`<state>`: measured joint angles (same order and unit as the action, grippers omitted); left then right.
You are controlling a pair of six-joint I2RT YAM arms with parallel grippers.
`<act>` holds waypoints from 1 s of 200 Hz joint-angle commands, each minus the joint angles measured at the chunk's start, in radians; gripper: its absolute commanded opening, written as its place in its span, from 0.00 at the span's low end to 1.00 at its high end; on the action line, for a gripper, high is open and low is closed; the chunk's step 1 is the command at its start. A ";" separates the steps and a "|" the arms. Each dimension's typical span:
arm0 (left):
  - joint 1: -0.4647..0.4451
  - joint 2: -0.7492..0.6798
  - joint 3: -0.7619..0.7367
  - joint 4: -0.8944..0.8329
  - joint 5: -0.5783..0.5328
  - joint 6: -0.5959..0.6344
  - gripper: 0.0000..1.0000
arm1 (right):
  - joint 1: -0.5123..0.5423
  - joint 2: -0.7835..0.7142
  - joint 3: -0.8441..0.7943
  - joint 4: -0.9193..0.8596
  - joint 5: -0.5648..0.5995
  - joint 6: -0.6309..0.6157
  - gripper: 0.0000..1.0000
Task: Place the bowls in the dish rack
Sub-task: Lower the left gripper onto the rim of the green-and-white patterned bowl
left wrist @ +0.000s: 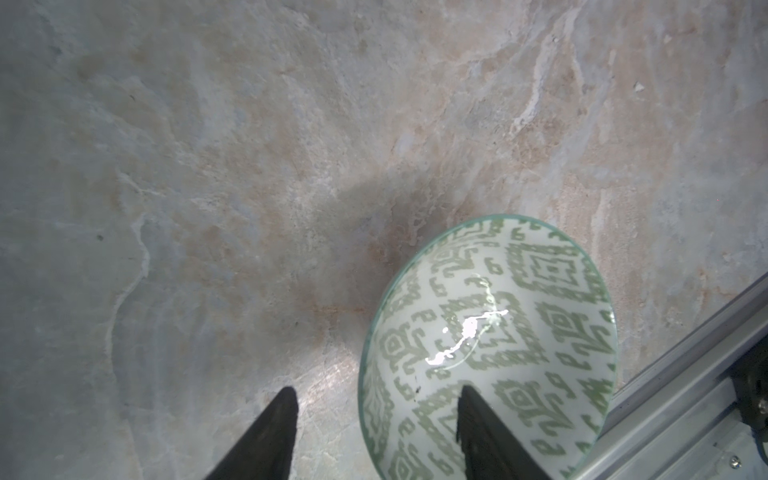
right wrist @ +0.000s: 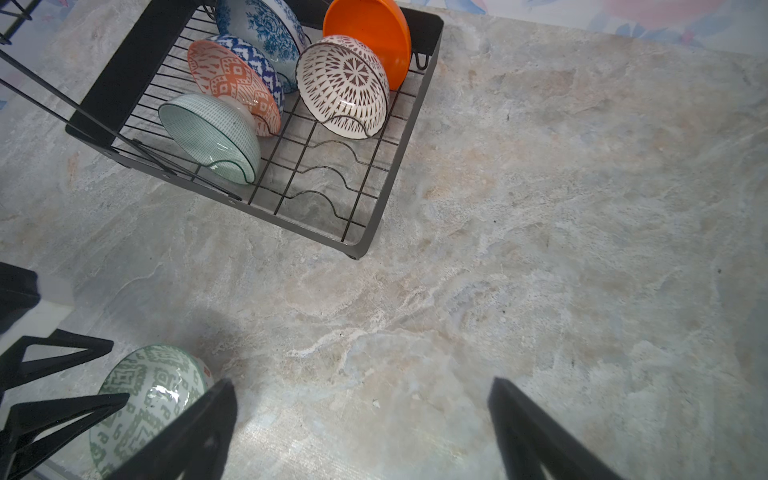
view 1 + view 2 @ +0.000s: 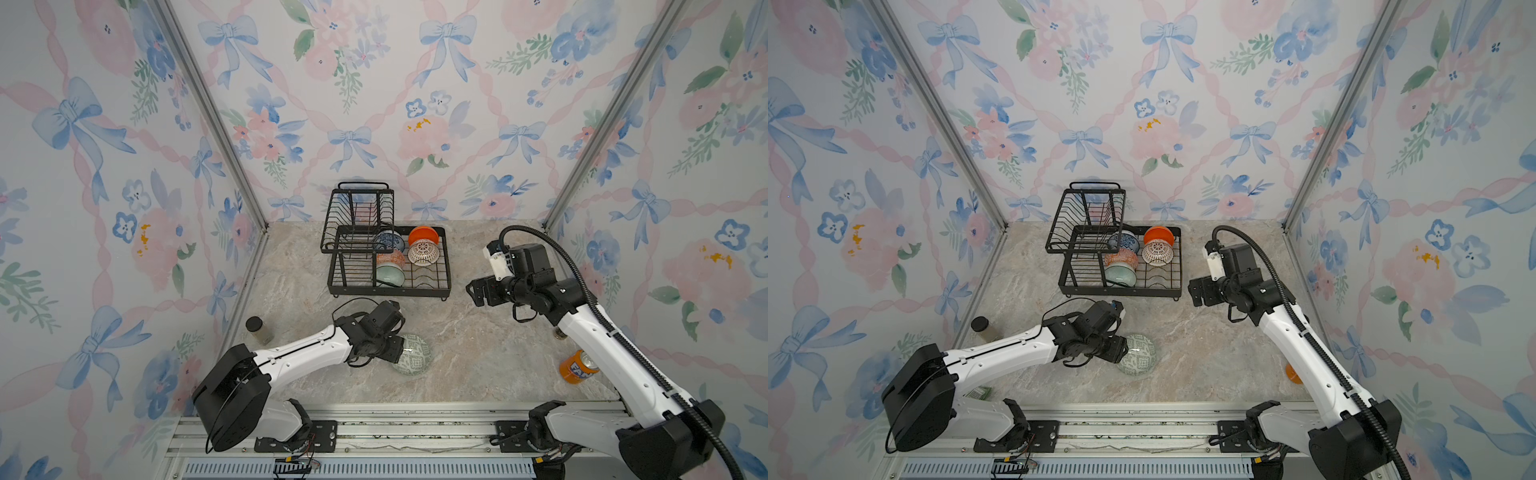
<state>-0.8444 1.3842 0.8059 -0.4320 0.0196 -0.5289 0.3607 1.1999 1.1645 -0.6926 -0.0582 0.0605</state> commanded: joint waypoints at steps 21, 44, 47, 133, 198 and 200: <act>-0.005 0.025 -0.031 0.042 0.026 -0.004 0.51 | -0.007 -0.005 -0.008 -0.002 -0.019 -0.006 0.97; -0.005 0.033 -0.038 0.054 0.030 -0.006 0.45 | -0.007 -0.005 -0.009 -0.002 -0.021 -0.007 0.97; -0.004 0.034 -0.039 0.056 0.031 -0.006 0.44 | -0.007 -0.005 -0.010 -0.002 -0.021 -0.007 0.97; -0.006 0.057 -0.054 0.088 0.042 -0.012 0.23 | -0.006 -0.012 -0.016 0.000 -0.025 -0.010 0.97; -0.004 0.068 -0.060 0.102 0.045 -0.013 0.12 | -0.003 -0.016 -0.018 -0.001 -0.025 -0.013 0.97; -0.005 0.069 -0.060 0.103 0.045 -0.013 0.12 | -0.003 -0.015 -0.018 -0.001 -0.024 -0.013 0.97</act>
<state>-0.8444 1.4372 0.7628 -0.3382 0.0505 -0.5369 0.3607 1.1995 1.1572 -0.6922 -0.0753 0.0597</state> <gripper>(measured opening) 0.131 0.967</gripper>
